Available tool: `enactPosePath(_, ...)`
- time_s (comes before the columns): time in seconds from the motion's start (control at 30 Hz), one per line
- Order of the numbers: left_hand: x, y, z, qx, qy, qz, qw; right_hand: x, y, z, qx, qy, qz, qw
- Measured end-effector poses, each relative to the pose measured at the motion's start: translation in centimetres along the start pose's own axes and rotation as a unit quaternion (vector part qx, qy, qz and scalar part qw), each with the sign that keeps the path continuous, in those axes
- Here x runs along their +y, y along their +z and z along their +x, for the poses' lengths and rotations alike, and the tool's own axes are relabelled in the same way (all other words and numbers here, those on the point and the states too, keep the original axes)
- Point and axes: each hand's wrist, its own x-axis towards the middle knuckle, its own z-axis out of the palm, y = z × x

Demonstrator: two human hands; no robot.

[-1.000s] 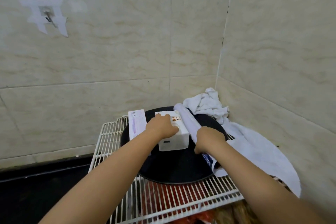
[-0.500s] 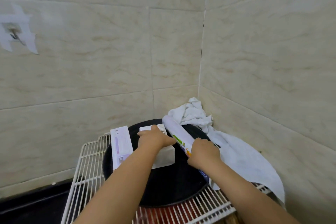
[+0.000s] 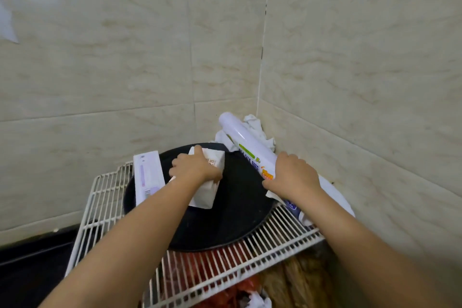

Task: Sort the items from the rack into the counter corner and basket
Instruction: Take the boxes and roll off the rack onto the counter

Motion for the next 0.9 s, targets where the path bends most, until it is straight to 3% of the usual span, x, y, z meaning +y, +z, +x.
enactPosePath(0.2,0.0,-4.7,-2.4,0.112,0.038,-0.094,0.989,0.0,-1.6,1.0,0.017,-0.053,0.103,0.993)
enactPosePath(0.33,-2.8,-9.4,-5.0,0.215,0.012,-0.065,0.974,-2.9,-2.2,1.1,0.017,-0.123,0.162,0.979)
enactPosePath(0.5,-12.2,-12.4,-10.9,0.238,-0.098,-0.06,0.964,-11.7,-1.8,-2.0,-0.047,-0.248,0.236,0.938)
enactPosePath(0.63,-21.5,-13.1,-18.1,0.265,-0.215,-0.066,0.938,-20.3,-0.9,-8.3,-0.115,-0.35,0.266,0.891)
enactPosePath(0.77,-30.9,-13.1,-26.4,0.278,-0.326,-0.076,0.9,-28.5,0.0,-16.4,-0.177,-0.436,0.241,0.849)
enactPosePath(0.9,-39.5,-13.5,-35.1,0.279,-0.387,-0.132,0.869,-35.2,1.1,-25.7,-0.234,-0.509,0.209,0.801)
